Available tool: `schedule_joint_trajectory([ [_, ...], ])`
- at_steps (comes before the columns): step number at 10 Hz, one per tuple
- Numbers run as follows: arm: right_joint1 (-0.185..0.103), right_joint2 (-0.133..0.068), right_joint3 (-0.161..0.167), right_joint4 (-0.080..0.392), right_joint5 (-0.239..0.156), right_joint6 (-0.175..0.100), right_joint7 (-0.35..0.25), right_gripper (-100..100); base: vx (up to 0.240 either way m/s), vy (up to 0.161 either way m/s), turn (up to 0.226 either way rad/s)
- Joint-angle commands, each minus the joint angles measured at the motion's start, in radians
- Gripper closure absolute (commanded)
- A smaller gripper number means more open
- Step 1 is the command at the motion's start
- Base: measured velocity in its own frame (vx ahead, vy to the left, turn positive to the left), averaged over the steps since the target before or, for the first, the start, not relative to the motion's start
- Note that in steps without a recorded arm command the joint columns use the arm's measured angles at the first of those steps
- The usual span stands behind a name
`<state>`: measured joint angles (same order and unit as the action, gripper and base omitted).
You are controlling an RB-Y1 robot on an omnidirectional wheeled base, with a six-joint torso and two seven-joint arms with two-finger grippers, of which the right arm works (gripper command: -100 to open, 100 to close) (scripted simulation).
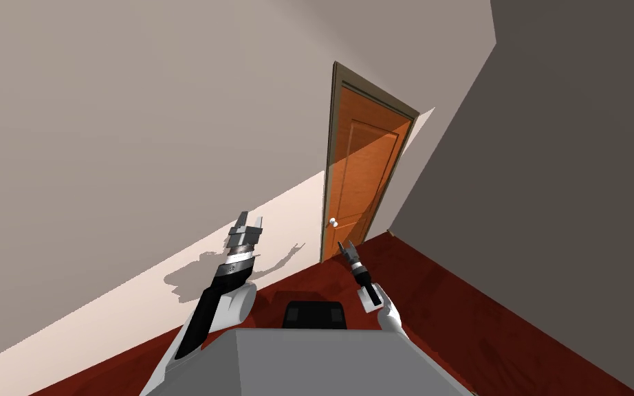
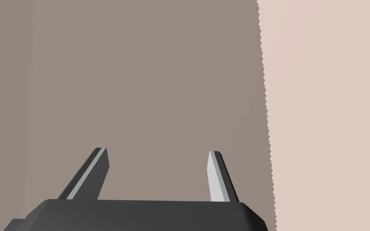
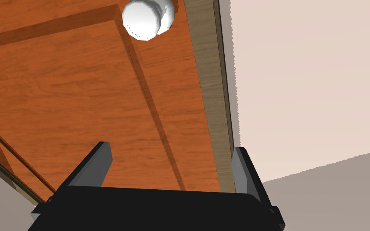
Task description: Pull the door open
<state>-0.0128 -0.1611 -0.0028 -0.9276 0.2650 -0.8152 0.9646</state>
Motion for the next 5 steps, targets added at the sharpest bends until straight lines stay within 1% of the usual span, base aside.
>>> schedule_joint_trajectory([
  [1, -0.011, -0.002, 0.003, 0.033, 0.012, -0.010, 0.030, -100, 0.098, -0.066, 0.050],
  [5, -0.043, -0.009, 0.008, 0.124, 0.036, -0.038, 0.090, -100, 0.079, -0.071, 0.041],
])
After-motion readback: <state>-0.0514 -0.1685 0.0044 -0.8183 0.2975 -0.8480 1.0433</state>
